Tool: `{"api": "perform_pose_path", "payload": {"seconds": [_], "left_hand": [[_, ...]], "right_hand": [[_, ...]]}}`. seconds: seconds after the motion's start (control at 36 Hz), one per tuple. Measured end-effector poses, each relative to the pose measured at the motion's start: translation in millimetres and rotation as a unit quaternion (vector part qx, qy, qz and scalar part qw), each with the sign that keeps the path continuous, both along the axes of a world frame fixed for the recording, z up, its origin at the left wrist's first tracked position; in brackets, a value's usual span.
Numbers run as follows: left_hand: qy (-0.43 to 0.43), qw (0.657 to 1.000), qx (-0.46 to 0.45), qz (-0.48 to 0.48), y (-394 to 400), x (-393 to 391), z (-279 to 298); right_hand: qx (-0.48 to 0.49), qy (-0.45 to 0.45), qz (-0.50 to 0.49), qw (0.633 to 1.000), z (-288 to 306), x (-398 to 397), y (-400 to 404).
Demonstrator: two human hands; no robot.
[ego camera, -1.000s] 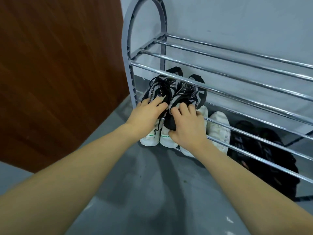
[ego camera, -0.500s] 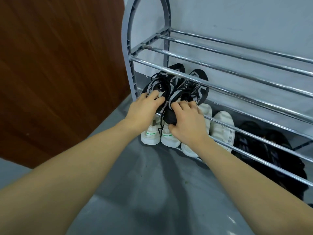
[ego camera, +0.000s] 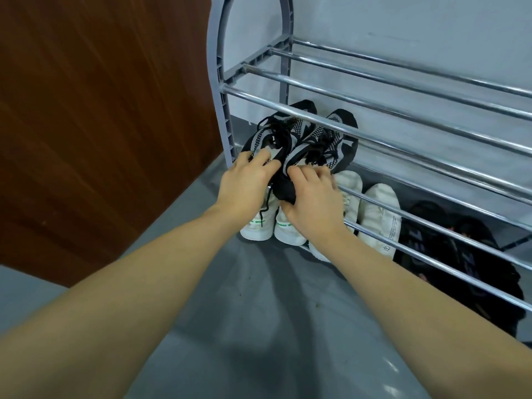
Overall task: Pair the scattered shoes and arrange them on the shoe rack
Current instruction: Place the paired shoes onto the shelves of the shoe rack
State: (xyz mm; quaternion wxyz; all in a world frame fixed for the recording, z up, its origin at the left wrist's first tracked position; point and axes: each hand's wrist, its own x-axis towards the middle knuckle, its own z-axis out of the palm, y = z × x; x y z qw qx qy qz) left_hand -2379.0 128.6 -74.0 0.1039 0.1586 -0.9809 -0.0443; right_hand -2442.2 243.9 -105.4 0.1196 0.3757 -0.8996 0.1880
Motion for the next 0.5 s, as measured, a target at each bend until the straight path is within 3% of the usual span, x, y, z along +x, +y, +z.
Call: {"api": "perform_pose_path", "payload": {"seconds": [0.17,0.33,0.5], "left_hand": [[-0.023,0.998,-0.053,-0.014,4.5,2.2,-0.4],[-0.014,1.0,-0.006,-0.025,3.4,12.5,-4.7],[0.058,0.998,0.001,-0.005,9.7,48.3,-11.7]], "right_hand": [[0.012,-0.006,-0.02,1.0,-1.5,5.0,-3.0],[0.057,0.03,-0.048,0.997,-6.1,16.1,4.8],[-0.039,0.093,-0.049,0.994,-6.3,56.3,12.0]]}}
